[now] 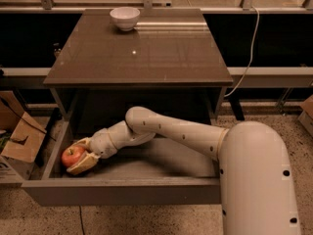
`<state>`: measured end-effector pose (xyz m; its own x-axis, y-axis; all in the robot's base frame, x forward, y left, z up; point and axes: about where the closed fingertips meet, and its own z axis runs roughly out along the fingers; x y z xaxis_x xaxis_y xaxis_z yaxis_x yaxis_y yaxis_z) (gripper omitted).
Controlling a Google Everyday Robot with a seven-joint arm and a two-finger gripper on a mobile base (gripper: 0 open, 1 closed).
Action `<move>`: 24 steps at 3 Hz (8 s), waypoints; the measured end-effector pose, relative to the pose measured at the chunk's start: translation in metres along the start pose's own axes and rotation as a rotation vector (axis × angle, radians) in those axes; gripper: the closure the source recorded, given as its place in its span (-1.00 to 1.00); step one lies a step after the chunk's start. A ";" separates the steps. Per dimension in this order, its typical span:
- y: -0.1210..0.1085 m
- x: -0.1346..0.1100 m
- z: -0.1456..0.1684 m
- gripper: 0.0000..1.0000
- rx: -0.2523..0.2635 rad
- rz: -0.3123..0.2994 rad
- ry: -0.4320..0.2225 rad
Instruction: Pick apple from top drawer and place on counter
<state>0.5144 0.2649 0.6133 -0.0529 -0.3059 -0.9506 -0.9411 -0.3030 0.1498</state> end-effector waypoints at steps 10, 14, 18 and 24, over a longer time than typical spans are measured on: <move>0.033 -0.044 -0.058 0.13 0.142 -0.092 0.070; 0.022 -0.028 -0.046 -1.00 0.145 -0.088 0.045; -0.008 -0.002 -0.040 0.98 0.367 -0.062 -0.078; 0.084 -0.053 -0.118 1.00 0.449 -0.056 -0.037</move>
Offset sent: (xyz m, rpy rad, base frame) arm -0.0112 -0.1016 0.0931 -0.1980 -0.1879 -0.2365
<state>0.4778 0.1496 0.7080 -0.0024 -0.2649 -0.9643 -0.9940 0.1064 -0.0267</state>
